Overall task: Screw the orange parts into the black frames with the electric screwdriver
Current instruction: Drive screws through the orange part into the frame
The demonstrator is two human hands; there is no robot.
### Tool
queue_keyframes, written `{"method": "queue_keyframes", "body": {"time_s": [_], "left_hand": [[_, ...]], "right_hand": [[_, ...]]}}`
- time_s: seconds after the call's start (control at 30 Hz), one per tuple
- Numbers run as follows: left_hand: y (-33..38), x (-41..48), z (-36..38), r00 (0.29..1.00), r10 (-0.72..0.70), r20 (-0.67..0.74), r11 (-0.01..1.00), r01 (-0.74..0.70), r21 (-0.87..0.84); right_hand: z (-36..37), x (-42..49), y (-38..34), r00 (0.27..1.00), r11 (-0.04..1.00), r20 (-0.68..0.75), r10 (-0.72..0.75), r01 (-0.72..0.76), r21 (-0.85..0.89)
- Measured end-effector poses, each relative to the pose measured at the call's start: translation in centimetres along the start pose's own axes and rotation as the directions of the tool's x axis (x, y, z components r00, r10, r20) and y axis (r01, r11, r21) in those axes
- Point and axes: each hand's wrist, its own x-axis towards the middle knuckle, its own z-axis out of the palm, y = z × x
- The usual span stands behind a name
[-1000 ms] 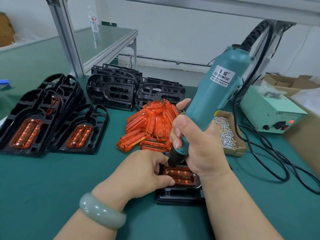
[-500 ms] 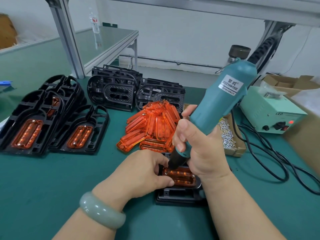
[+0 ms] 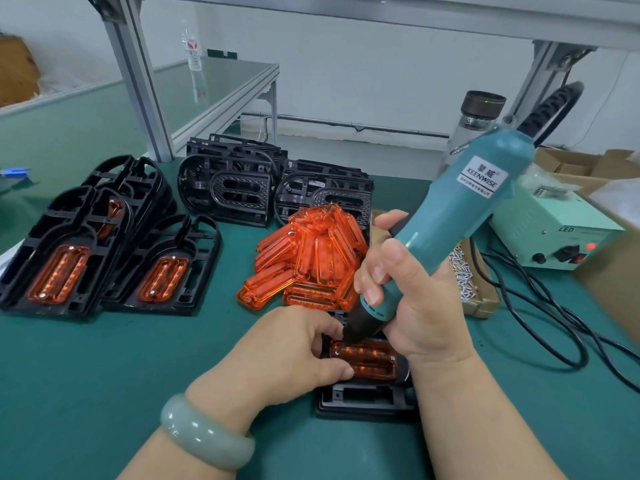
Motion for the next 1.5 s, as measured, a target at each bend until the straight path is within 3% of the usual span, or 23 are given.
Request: {"method": "queue_keyframes", "body": {"time_s": [0.9,1.37,1.5], "left_hand": [[-0.5,0.1,-0.1,0.999,-0.017,0.028,1.0,0.018,-0.015],[-0.5,-0.3,-0.2,0.999,0.018,0.033,1.0,-0.017,-0.013],[0.0,-0.5,-0.3,0.994,0.072,-0.077,0.997,-0.073,-0.017]], "right_hand": [[0.1,-0.1,-1.0,0.998,0.999,0.039,-0.051,0.051,0.012],[-2.4,0.3,-2.0,0.98,0.973,-0.19,-0.057,0.097,0.211],[-2.8,0.1,-2.1,0.965,0.95,-0.256,-0.06,0.134,0.281]]}}
